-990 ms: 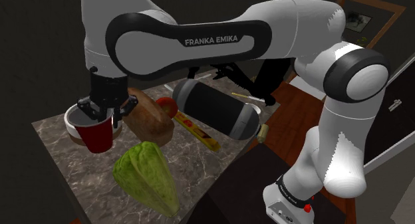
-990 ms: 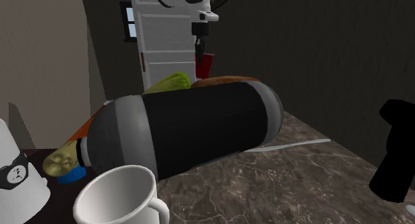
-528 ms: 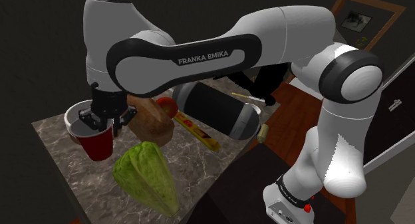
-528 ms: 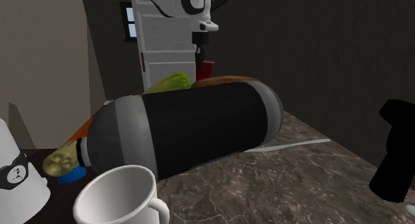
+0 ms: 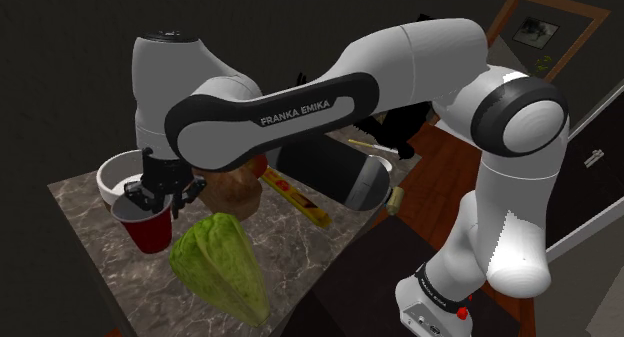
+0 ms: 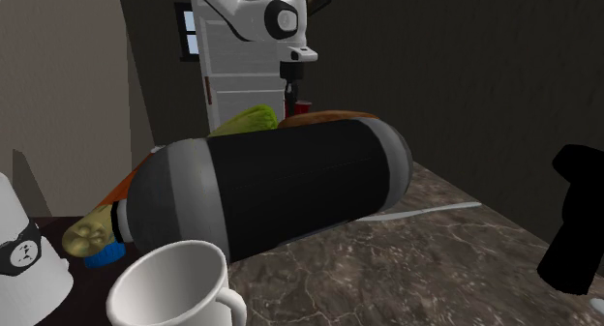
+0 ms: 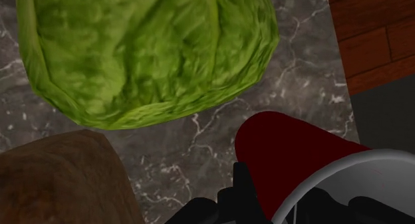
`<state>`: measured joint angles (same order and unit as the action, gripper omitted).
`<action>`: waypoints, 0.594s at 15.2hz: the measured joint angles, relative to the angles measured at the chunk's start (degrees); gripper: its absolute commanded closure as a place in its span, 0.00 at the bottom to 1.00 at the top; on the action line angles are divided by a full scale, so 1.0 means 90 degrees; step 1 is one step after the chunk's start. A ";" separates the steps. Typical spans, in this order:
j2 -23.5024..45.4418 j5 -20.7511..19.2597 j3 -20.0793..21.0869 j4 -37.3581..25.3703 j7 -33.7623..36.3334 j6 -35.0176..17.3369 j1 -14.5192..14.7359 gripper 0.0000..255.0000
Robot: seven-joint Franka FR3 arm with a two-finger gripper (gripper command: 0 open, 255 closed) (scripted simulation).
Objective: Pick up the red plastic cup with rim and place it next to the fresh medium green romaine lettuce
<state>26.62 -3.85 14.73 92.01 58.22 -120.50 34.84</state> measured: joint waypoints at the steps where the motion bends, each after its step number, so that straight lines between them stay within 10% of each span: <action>1: 0.0010 -0.0003 -0.0001 0.0007 0.0002 -0.0017 0.0002 1.00; 6: 0.0019 -0.0006 -0.0002 0.0017 0.0004 -0.0040 0.0004 1.00; 7: 0.0019 -0.0006 -0.0002 0.0017 0.0004 -0.0041 0.0004 0.00; 9: 0.0018 -0.0006 -0.0002 0.0017 0.0004 -0.0042 0.0004 0.00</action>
<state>26.78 -3.90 14.71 92.16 58.26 -120.88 34.88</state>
